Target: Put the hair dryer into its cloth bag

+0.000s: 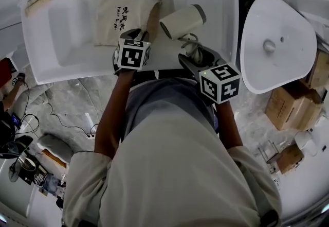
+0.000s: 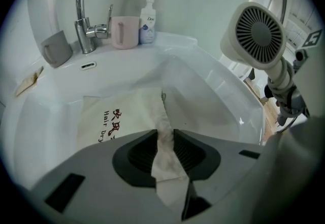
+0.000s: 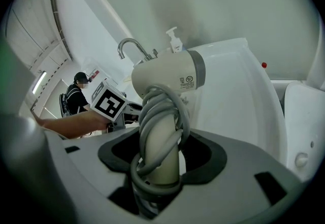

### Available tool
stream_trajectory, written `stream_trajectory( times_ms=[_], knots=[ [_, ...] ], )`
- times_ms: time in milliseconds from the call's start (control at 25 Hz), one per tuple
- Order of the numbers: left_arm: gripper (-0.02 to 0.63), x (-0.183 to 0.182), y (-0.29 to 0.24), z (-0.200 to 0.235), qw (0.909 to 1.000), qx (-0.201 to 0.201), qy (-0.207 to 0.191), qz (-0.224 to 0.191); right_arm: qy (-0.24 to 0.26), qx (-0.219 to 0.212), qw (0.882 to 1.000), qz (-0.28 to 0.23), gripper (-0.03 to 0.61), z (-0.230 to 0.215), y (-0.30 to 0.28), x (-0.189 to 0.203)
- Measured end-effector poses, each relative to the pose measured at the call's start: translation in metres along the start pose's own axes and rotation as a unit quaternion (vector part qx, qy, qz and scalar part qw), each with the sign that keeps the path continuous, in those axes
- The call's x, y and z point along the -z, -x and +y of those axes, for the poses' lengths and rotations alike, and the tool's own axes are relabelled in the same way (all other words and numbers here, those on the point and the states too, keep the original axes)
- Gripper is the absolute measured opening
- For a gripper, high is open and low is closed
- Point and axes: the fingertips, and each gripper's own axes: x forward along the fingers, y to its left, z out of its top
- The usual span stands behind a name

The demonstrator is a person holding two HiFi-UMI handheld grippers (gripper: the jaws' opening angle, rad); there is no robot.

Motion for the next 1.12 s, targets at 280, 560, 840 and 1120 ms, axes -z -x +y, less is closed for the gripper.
stream_trajectory(
  times_ms=[280,560,840,1120],
  knots=[
    [0.057,-0.001,0.007,0.009,0.9985,-0.012,0.047,-0.026,0.011,-0.010,1.000,0.019,0.245,-0.009,-0.004,0.002],
    [0.046,0.000,0.023,0.023,0.9957,-0.007,0.079,-0.048,0.014,-0.016,0.999,0.032,0.245,-0.004,-0.011,0.006],
    [0.046,-0.002,0.036,0.028,0.9943,0.011,0.086,-0.063,0.017,-0.015,0.999,0.049,0.244,0.006,-0.021,0.010],
    [0.046,0.006,0.046,0.039,0.9935,0.030,0.085,-0.070,0.017,-0.011,0.997,0.075,0.245,0.024,-0.036,0.021]
  ],
)
